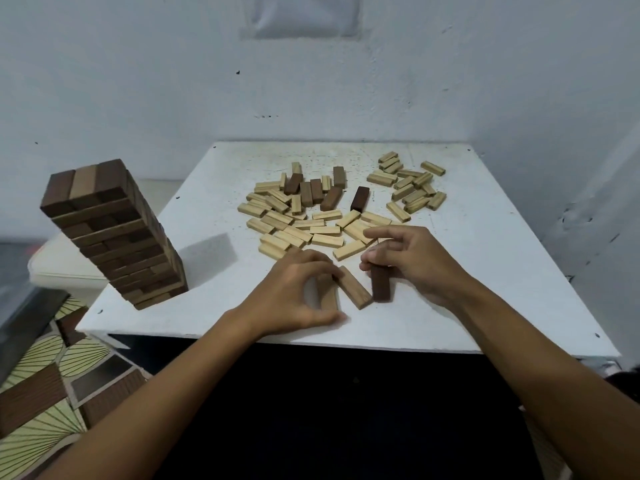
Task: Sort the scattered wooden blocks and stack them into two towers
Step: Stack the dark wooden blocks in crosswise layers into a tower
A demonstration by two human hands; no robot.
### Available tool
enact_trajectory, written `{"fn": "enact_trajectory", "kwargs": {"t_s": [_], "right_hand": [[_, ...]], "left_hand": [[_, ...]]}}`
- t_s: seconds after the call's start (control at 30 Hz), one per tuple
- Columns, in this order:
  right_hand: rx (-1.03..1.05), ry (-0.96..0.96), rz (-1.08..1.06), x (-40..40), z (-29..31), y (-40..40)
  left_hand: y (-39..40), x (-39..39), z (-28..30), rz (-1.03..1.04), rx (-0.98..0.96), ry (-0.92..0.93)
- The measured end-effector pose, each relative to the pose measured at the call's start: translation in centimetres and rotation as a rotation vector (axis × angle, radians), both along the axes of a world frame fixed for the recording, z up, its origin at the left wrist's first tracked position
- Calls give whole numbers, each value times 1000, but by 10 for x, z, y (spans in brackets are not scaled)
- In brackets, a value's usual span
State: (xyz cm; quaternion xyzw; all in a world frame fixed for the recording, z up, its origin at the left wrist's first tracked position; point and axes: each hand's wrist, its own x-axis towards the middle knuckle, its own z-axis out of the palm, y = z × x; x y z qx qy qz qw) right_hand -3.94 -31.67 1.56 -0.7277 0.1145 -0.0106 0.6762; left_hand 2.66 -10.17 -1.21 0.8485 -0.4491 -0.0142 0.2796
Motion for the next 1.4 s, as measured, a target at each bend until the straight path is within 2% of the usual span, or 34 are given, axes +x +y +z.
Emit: {"fn": "enact_trajectory", "kwargs": {"t_s": [0.2, 0.33, 0.57, 0.67, 0.9, 1.1, 1.4], "right_hand": [[-120, 4, -45, 0, -8, -9], [-290, -49, -22, 1, -12, -10], [-584, -182, -28, 1, -21, -9], [-568, -177, 13, -3, -18, -15], [-648, 43, 372, -10, -8, -37], [-626, -58, 384, -3, -14, -20], [-611, -87, 362, 0, -15, -11]], "left_hand": [[-19, -10, -7, 94, -3, -41], [-23, -7, -8, 67, -18, 10], [-22, 1, -10, 38, -24, -19], [-15, 3, -6, 39, -14, -11], [6, 4, -1, 6, -19, 65], [1, 2, -4, 30, -44, 46], [-1, -1, -3, 59, -34, 59]]}}
